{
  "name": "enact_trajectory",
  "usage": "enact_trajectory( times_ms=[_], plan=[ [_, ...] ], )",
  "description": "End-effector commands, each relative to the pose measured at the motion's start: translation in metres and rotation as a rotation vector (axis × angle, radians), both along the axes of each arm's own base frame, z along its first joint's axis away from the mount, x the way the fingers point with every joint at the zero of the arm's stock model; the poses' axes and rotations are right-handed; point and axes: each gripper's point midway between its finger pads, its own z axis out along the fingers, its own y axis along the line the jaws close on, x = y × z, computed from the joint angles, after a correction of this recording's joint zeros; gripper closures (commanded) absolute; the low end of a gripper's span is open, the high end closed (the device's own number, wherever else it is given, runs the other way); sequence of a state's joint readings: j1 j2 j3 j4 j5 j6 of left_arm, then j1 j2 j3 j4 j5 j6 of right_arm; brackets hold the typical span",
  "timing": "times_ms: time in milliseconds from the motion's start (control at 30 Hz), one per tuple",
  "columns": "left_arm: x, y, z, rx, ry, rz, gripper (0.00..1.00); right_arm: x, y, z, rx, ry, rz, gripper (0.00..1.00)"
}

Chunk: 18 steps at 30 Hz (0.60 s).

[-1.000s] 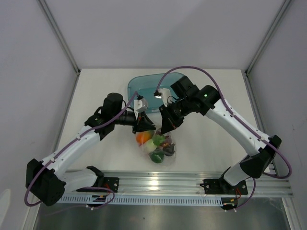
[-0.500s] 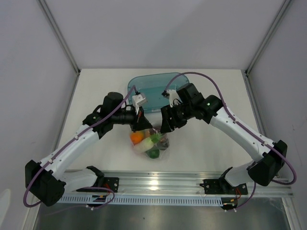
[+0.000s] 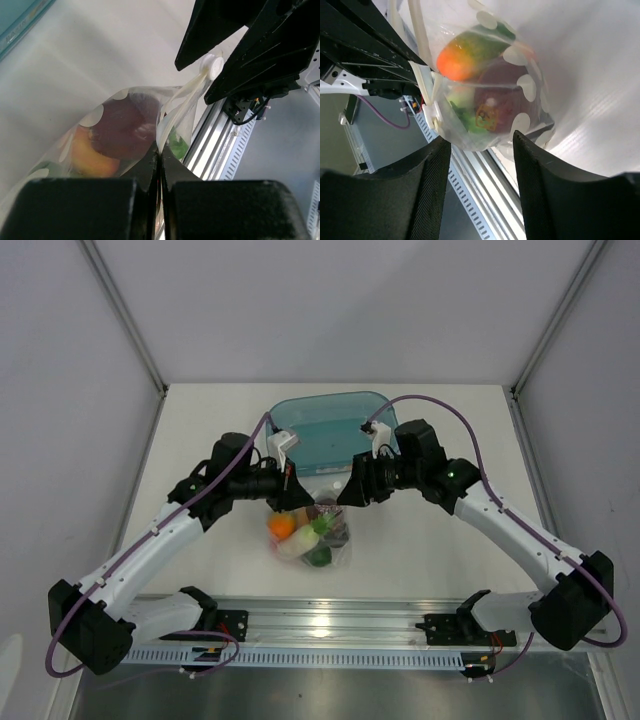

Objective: Place the food in the zip-top bag and seal the zipper
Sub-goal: Adjust the zipper food storage bag at the center of the board.

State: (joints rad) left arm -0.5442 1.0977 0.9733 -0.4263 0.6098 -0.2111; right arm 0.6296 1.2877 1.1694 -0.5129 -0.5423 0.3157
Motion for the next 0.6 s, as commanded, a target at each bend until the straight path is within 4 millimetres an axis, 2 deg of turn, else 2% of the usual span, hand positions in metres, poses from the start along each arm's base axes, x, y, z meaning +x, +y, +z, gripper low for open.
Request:
enact_trajectory(
  times_ms=[0, 167, 233, 267, 333, 433, 467, 533, 567],
  plan=[
    [0.001, -0.005, 0.028, -0.056, -0.014, 0.014, 0.99, 0.006, 0.012, 0.028, 0.131, -0.102, 0.058, 0.46],
    [-0.001, -0.004, 0.030, -0.056, -0.007, 0.012, 0.99, 0.011, 0.021, 0.023, 0.162, -0.083, 0.081, 0.59],
    [-0.001, -0.004, 0.029, -0.055, -0.002, 0.013, 0.99, 0.012, 0.025, 0.025, 0.182, -0.074, 0.087, 0.72],
    [-0.002, -0.004, 0.029, -0.058, 0.002, 0.009, 0.99, 0.012, 0.025, 0.025, 0.184, -0.068, 0.083, 0.86],
    [-0.005, -0.006, 0.031, -0.068, 0.000, -0.010, 0.99, 0.012, 0.028, 0.025, 0.199, -0.047, 0.088, 0.89],
    [-0.006, -0.007, 0.033, -0.079, -0.008, -0.022, 0.99, 0.010, 0.029, 0.029, 0.227, -0.023, 0.102, 1.00],
    [-0.006, -0.008, 0.034, -0.082, -0.012, -0.023, 0.99, 0.009, 0.029, 0.030, 0.233, -0.018, 0.106, 1.00],
    [-0.002, -0.007, 0.038, -0.078, -0.032, -0.021, 0.91, 0.006, 0.030, 0.035, 0.253, -0.014, 0.125, 1.00],
    [-0.001, -0.007, 0.043, -0.077, -0.044, -0.013, 0.82, 0.005, 0.030, 0.038, 0.261, -0.014, 0.129, 1.00]
  ],
)
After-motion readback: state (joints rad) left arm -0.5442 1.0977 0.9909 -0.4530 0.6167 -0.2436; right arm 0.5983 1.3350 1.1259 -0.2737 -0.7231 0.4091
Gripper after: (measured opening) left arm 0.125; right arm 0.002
